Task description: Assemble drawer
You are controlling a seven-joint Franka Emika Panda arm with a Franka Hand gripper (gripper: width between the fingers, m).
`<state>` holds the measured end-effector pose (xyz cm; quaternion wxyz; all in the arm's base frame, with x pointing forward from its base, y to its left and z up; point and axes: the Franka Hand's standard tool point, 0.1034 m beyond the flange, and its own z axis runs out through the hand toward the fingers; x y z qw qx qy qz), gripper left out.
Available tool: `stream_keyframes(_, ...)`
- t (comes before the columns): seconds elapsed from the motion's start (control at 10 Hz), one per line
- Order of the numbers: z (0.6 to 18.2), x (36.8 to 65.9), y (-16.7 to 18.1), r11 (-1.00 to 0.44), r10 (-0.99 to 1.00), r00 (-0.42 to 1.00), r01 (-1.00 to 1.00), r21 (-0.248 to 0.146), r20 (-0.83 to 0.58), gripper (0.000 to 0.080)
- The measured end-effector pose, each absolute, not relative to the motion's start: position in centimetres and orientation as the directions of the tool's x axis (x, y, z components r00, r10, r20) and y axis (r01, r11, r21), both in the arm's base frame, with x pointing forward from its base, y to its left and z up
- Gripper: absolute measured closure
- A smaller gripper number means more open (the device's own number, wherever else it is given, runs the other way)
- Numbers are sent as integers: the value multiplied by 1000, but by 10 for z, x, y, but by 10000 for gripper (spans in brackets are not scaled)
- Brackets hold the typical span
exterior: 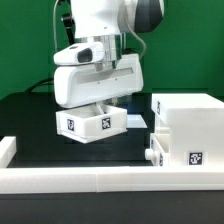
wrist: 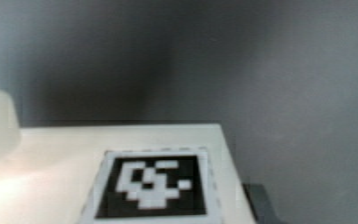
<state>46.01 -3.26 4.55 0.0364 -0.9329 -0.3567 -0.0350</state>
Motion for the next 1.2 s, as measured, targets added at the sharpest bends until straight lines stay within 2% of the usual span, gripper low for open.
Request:
stream_keyframes(0.2,50,473,-38,-598,798,598,801,-34,74,757)
stream_keyframes(0.5,49,472,-40,-404,912,404,915,-19,73,757)
stream_keyframes(0.7,49,473,-42,-268,961,268,963,-10,67,757)
stream_keyframes(1.0,55,493,-38,-21,999,20,1000,17,42,757)
stream_keyframes(1.2,57,503,-39,32,999,-32,999,10,36,757)
